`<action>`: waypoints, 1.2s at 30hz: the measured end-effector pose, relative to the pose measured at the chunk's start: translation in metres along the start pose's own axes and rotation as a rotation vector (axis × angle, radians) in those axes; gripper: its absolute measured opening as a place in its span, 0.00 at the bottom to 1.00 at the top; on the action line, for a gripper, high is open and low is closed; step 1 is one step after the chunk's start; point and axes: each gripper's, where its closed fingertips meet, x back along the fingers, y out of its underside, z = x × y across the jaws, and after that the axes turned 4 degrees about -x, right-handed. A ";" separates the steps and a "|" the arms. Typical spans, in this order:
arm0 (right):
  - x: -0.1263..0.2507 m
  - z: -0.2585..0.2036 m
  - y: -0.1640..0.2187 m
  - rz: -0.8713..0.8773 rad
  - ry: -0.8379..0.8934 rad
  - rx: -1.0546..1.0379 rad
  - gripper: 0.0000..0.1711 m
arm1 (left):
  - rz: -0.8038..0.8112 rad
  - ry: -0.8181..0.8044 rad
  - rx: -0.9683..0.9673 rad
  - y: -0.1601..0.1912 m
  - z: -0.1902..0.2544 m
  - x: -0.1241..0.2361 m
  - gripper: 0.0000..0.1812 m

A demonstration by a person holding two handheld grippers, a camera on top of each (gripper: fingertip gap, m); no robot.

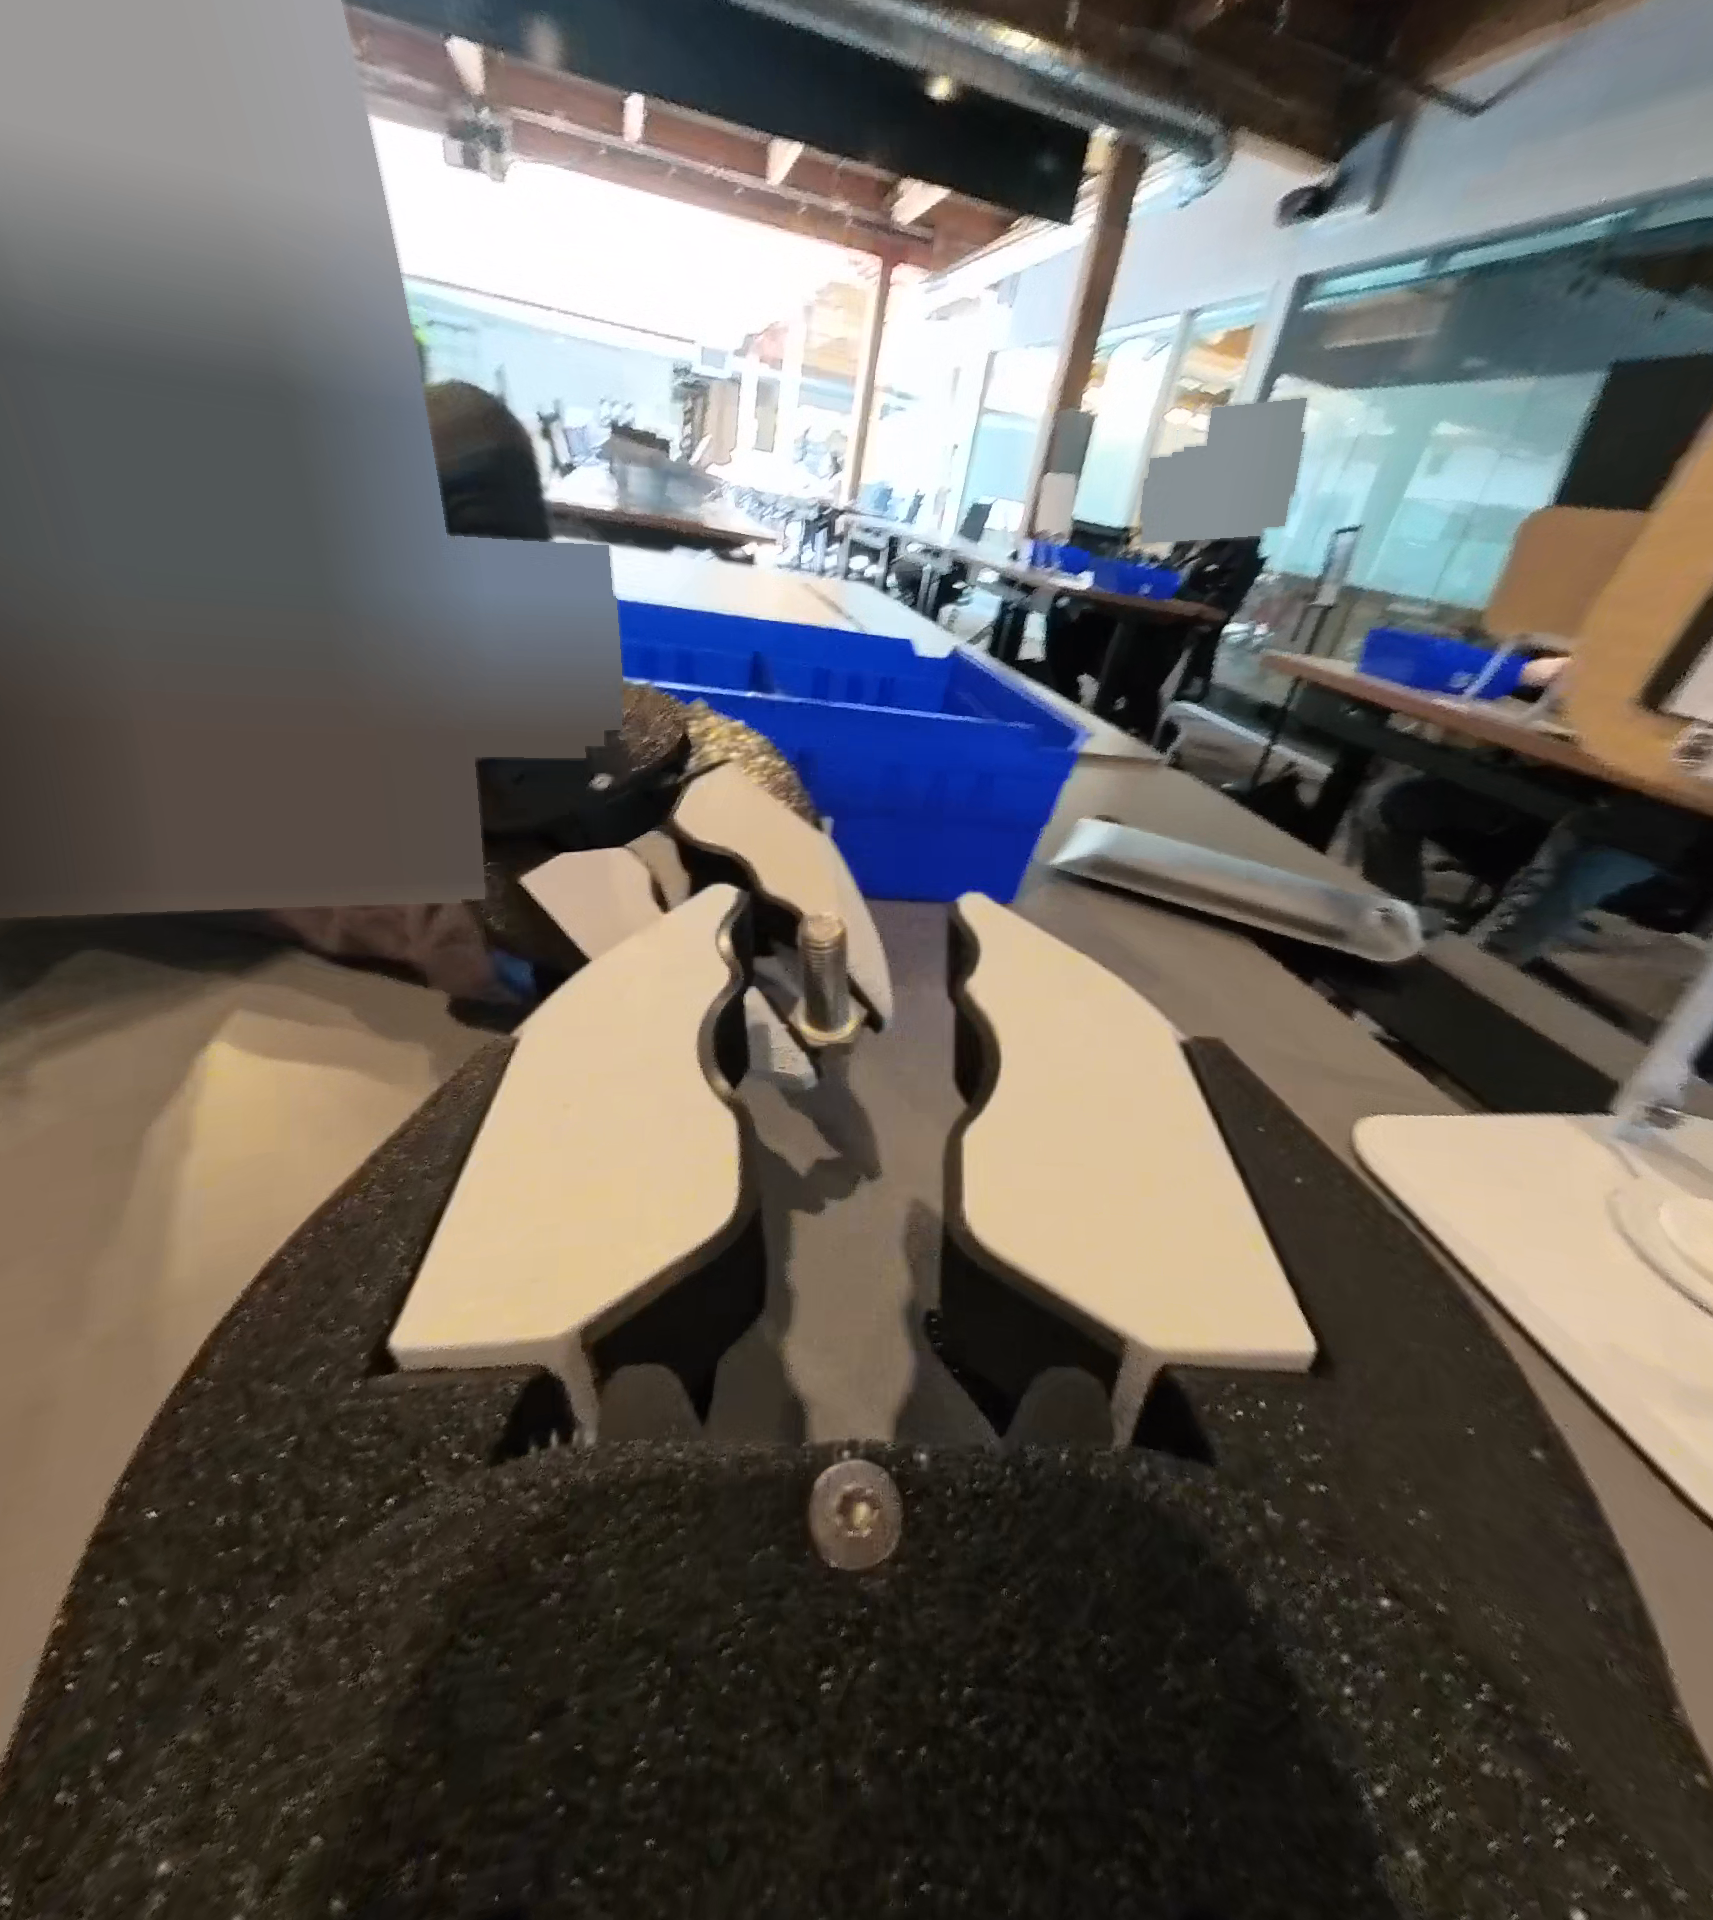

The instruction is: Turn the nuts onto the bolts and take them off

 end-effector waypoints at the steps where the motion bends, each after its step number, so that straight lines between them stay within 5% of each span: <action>1: 0.003 0.006 -0.002 0.013 0.036 0.002 0.22 | -0.005 -0.013 0.006 0.001 -0.003 0.000 0.09; 9: 0.022 0.037 -0.014 0.066 0.269 0.079 0.26 | -0.028 -0.102 0.038 0.007 -0.018 -0.001 0.09; 12: 0.006 0.028 -0.041 0.021 0.251 0.187 0.19 | -0.016 -0.091 0.026 0.003 -0.014 -0.003 0.09; 20: -0.160 -0.046 -0.093 -0.371 -0.432 0.384 0.13 | -0.020 -0.048 -0.099 -0.002 0.006 -0.005 0.09; 26: -0.246 -0.115 -0.011 -0.845 -0.908 0.626 0.15 | -0.032 -0.047 -0.107 0.001 0.006 -0.003 0.09; 36: -0.272 -0.138 0.100 -1.233 -1.251 0.968 0.17 | -0.030 -0.056 -0.084 0.004 0.001 -0.002 0.09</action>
